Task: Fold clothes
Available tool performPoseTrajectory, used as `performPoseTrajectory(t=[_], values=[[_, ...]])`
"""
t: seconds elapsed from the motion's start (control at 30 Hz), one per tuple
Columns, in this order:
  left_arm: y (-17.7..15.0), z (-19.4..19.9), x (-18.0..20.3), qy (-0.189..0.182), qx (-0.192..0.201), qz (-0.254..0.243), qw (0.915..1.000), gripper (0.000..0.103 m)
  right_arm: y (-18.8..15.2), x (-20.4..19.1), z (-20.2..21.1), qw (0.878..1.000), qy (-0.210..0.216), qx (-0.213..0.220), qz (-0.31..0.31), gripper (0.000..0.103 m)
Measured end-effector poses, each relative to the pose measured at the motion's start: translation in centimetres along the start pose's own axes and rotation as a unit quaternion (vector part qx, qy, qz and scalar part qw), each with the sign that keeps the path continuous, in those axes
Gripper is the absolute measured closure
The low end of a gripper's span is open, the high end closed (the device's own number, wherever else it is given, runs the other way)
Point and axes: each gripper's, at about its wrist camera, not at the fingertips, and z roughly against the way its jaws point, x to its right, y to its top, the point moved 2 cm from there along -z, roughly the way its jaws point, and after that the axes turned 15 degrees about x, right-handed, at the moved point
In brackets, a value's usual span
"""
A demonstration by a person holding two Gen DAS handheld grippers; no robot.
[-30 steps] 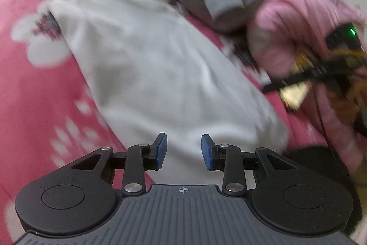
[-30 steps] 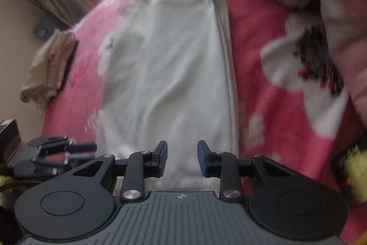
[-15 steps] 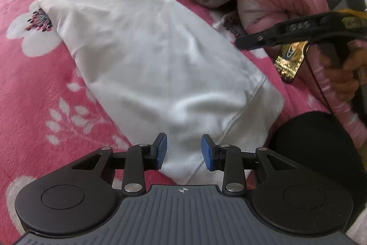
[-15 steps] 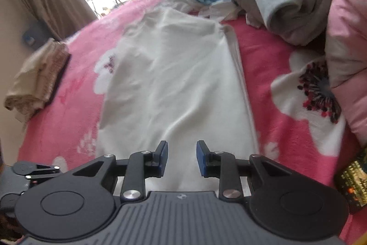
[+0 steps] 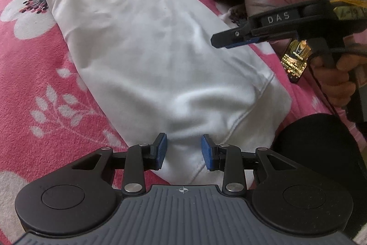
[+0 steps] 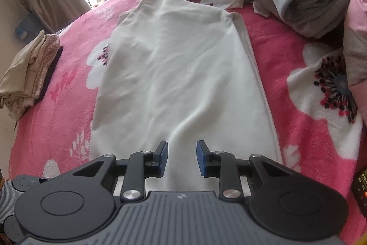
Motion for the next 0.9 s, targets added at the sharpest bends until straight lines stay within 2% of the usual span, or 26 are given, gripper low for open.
performPoseTrajectory(t=[0.4,0.67,0.9], values=[[0.9,0.4,0.2,-0.003,0.012,0.003,0.9999,0.070,-0.8,0.6,0.7,1.000,-0.006,-0.009,0.002,0.073],[0.3,-0.4,-0.1,-0.003,-0.005,0.005,1.0000,0.070,-1.3,5.9,2.5,0.997,-0.068,-0.011,-0.030,0.074],[2.1,0.6,0.1,-0.006,0.022,-0.008,0.9997,0.070,0.6,5.8,3.0,0.999,-0.044,0.015,-0.026,0.074]])
